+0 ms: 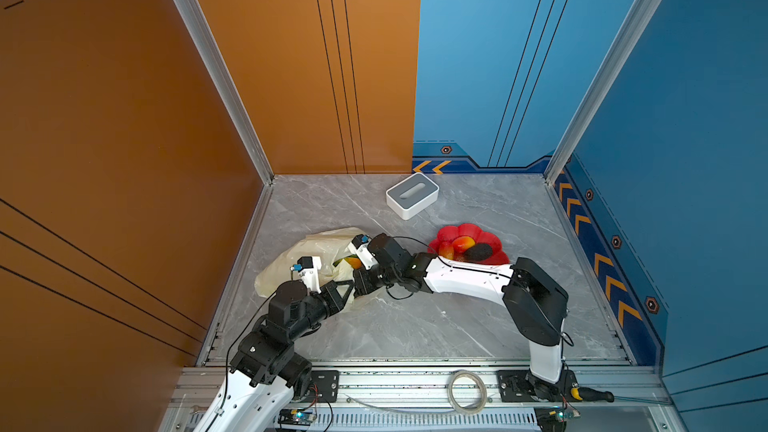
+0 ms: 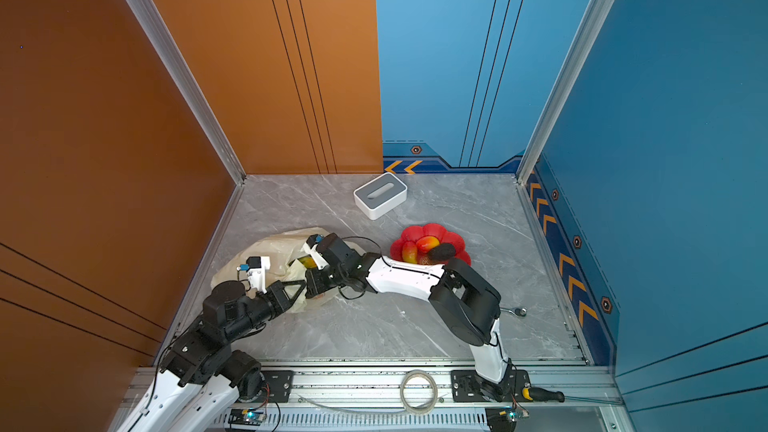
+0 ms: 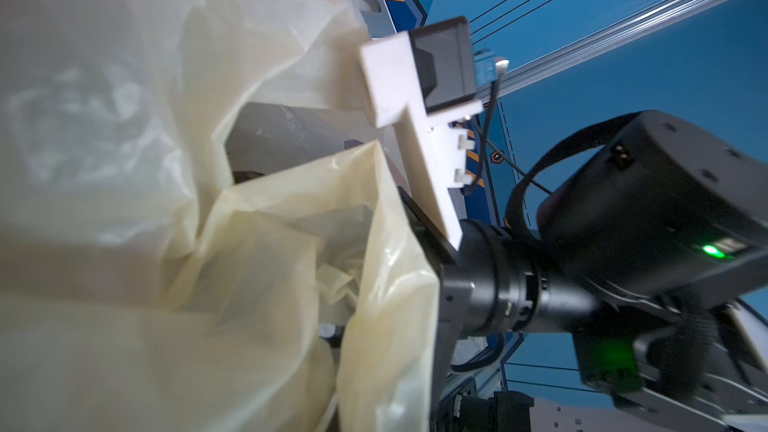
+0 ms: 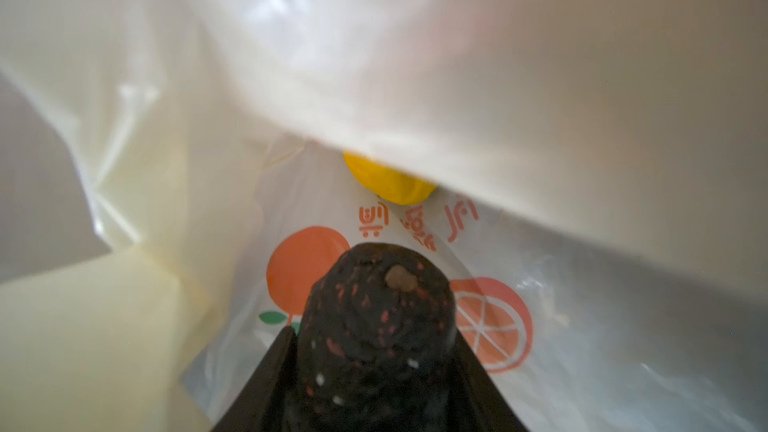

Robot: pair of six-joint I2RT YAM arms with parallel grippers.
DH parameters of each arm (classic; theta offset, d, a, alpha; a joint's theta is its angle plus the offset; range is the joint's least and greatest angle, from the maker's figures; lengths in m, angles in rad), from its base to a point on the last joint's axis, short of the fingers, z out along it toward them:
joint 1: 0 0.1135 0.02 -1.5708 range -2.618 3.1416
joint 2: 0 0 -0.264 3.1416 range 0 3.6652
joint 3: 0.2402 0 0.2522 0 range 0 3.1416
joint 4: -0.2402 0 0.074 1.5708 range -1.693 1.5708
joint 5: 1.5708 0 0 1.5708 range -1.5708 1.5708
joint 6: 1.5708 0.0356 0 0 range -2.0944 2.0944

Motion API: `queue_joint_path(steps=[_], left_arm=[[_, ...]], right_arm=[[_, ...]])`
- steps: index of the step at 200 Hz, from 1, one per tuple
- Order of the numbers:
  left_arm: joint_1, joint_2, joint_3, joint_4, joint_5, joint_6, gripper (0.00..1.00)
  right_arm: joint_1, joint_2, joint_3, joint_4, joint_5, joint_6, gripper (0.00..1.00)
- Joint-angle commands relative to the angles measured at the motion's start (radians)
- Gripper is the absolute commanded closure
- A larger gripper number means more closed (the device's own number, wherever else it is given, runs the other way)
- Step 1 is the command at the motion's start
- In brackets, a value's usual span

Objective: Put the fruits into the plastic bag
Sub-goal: 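Carry the avocado into the bag mouth held by the left gripper, then lower the dark avocado deep into the bag and open the right gripper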

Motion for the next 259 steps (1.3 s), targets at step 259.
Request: queue_joint_path(steps=[259], left_arm=[[0.004,0.049,-0.054,0.179,0.036,-0.04,1.0]], right_arm=[[0.049,0.447,0.256,0.487,-0.013,0.632,0.59]])
